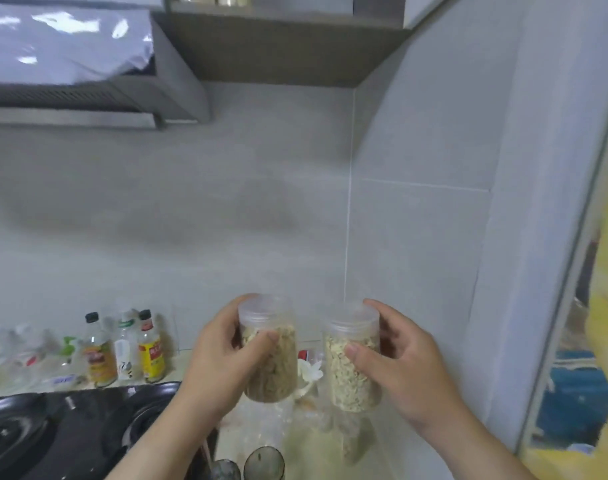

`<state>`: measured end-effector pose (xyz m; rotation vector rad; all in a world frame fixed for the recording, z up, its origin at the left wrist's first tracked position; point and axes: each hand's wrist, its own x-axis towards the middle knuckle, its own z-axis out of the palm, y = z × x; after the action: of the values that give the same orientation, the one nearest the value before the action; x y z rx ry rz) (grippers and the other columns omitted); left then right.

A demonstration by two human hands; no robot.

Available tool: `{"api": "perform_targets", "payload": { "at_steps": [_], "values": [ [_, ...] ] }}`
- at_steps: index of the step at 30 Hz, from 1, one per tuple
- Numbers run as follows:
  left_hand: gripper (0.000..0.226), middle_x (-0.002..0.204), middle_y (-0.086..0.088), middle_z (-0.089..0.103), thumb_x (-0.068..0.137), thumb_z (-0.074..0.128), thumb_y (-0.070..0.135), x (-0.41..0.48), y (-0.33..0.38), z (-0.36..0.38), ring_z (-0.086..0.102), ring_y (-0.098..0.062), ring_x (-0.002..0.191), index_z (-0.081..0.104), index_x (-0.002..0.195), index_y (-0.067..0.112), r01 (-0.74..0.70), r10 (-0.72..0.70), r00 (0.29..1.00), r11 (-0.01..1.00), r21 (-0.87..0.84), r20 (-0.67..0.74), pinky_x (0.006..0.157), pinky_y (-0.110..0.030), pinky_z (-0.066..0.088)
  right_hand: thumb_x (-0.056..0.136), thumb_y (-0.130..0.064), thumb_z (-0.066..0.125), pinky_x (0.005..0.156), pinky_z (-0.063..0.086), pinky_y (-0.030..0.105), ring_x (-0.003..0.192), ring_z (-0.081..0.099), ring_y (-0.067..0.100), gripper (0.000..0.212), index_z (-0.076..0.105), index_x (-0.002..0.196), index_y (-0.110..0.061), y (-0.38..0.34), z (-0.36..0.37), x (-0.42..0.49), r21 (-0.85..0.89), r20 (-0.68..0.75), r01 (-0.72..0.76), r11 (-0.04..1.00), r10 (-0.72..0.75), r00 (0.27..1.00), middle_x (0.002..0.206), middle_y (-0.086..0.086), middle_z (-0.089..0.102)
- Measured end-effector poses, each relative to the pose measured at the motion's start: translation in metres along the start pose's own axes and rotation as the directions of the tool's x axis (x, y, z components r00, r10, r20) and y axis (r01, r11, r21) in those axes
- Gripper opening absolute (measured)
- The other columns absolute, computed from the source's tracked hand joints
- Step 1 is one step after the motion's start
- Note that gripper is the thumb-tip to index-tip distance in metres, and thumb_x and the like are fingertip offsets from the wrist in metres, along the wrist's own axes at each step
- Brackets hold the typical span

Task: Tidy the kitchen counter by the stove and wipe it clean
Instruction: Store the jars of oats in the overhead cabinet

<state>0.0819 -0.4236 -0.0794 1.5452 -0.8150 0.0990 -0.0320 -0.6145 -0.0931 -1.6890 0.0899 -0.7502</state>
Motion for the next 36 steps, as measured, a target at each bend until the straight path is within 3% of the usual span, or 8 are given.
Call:
{"api": "perform_targets", "payload": {
  "at_steps": [5,10,14,16,21,26,31,36],
  "values": [
    [0.045,0.097,0.011,0.073,0.054,0.064,0.051,0.024,0.052,-0.022,0.068,-0.001,0.089,0.068,0.099,0.042,-0.071,0.068,0.995,0.997,-0.041,-0.070,0.069,-0.019,0.055,0.060,-0.035,0.080,0.083,0.053,0.026,0.103,0.067,0.004,0.072,0.050,0.125,-0.042,-0.052,0.006,0.022,0.046,0.051,0.112,0.993,-0.115,0.992,0.108,-0.017,0.070],
    [0.061,0.094,-0.001,0.067,0.057,0.073,0.040,0.057,0.098,-0.041,0.067,-0.003,0.074,0.051,0.114,0.035,-0.178,0.156,0.968,0.979,-0.100,-0.195,0.057,-0.013,0.049,0.064,-0.027,0.076,0.076,0.055,0.030,0.095,0.071,0.015,0.057,0.058,0.118,-0.032,-0.106,0.015,0.051,0.086,0.064,0.236,0.968,-0.242,0.968,0.104,-0.001,0.073],
    [0.057,0.085,-0.005,0.072,0.052,0.072,0.046,0.091,0.128,-0.062,0.069,-0.015,0.073,0.058,0.104,0.031,-0.300,0.264,0.929,0.947,-0.112,-0.259,0.061,-0.024,0.051,0.046,-0.044,0.087,0.070,0.056,0.028,0.091,0.072,0.017,0.076,0.060,0.116,-0.029,-0.146,0.021,0.081,0.100,0.049,0.339,0.935,-0.345,0.937,0.100,0.003,0.075],
    [0.057,0.089,-0.005,0.073,0.051,0.069,0.051,0.111,0.142,-0.074,0.071,-0.019,0.076,0.060,0.103,0.031,-0.335,0.300,0.915,0.938,-0.094,-0.269,0.063,-0.028,0.052,0.055,-0.038,0.081,0.071,0.055,0.029,0.090,0.072,0.017,0.066,0.059,0.116,-0.029,-0.164,0.024,0.099,0.115,0.017,0.380,0.918,-0.384,0.923,0.099,0.003,0.075],
    [0.046,0.091,-0.004,0.072,0.063,0.070,0.046,0.161,0.174,-0.097,0.070,-0.010,0.077,0.059,0.105,0.030,-0.359,0.344,0.911,0.933,-0.028,-0.227,0.057,-0.018,0.049,0.069,-0.027,0.077,0.070,0.056,0.030,0.088,0.072,0.018,0.049,0.059,0.114,-0.028,-0.205,0.036,0.146,0.077,-0.025,0.471,0.879,-0.471,0.882,0.096,0.002,0.075],
    [0.046,0.092,0.002,0.072,0.070,0.073,0.045,0.212,0.199,-0.109,0.070,-0.008,0.078,0.057,0.110,0.029,-0.406,0.395,0.888,0.914,0.002,-0.234,0.063,-0.026,0.052,0.083,-0.015,0.073,0.078,0.057,0.037,0.090,0.072,0.020,0.034,0.059,0.111,-0.028,-0.237,0.048,0.199,0.017,-0.076,0.537,0.843,-0.535,0.842,0.094,0.003,0.076],
    [0.024,0.098,-0.003,0.071,0.085,0.071,0.033,0.270,0.215,-0.108,0.072,-0.015,0.084,0.058,0.104,0.027,-0.420,0.392,0.892,0.903,-0.095,-0.224,0.074,-0.042,0.061,0.086,-0.020,0.072,0.079,0.059,0.042,0.089,0.072,0.021,0.034,0.056,0.110,-0.036,-0.262,0.055,0.249,-0.099,-0.106,0.597,0.796,-0.605,0.789,0.093,0.004,0.075],
    [0.026,0.097,0.007,0.062,0.088,0.066,0.036,0.326,0.240,-0.098,0.065,-0.006,0.083,0.054,0.108,0.025,-0.506,0.494,0.831,0.862,0.024,-0.256,0.059,-0.022,0.052,0.086,-0.027,0.072,0.082,0.059,0.045,0.088,0.072,0.021,0.035,0.057,0.116,-0.033,-0.278,0.049,0.298,-0.202,-0.142,0.627,0.752,-0.656,0.741,0.093,0.002,0.074]
  ]
}}
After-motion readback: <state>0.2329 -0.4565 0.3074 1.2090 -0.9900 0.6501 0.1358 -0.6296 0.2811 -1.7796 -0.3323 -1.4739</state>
